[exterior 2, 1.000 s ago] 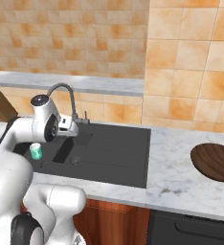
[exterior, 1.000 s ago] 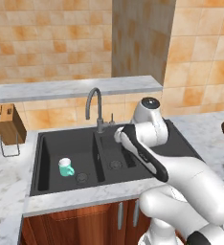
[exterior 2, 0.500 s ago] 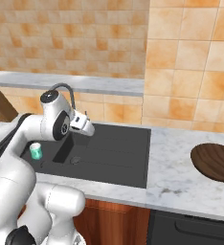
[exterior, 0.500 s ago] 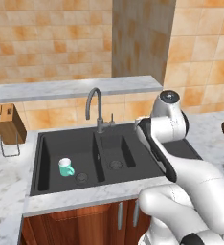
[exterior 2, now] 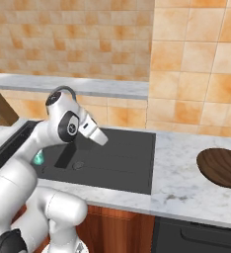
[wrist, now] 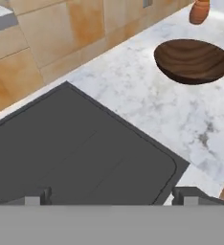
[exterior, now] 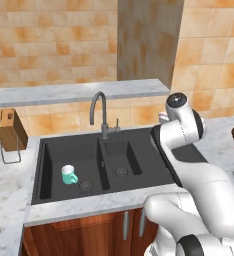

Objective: Pick the mug and place it in the sink. Pick the bowl and place it in the open cabinet and then close the cabinet.

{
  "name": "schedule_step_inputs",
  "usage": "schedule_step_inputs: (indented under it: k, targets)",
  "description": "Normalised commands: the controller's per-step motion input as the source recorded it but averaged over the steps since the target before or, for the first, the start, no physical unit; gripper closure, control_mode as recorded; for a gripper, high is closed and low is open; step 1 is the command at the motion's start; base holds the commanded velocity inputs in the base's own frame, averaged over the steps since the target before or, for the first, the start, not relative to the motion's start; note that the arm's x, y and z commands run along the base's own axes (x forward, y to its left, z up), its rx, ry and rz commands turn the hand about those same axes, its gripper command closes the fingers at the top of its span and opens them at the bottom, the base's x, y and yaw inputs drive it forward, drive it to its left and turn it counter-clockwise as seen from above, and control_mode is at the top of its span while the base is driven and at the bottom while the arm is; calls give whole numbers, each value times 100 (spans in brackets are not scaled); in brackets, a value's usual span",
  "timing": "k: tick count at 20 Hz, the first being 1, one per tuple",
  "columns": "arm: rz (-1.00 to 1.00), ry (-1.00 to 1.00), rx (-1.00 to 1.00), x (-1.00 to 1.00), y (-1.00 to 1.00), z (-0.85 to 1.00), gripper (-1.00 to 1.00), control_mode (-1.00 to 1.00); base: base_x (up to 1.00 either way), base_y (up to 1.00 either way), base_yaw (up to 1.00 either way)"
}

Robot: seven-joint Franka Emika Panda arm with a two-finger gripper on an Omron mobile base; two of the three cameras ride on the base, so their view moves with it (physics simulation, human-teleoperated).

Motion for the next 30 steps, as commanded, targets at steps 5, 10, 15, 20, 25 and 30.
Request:
schedule_step_inputs:
  k: [5,10,15,20,25,30]
  targets:
    - [-44,-32,0,0,-71,3,-100,-100,0,0,0]
    - [-41,-32,0,0,-50,1,-100,-100,0,0,0]
    - [-54,-26,10,0,-54,1,-100,-100,0,0,0]
    - [-50,-15,23,-2,-63,15,-100,-100,0,0,0]
    - [-16,-4,22,0,-77,13,-100,-100,0,0,0]
    - [-9,-24,3,1,-49,0,-100,-100,0,0,0]
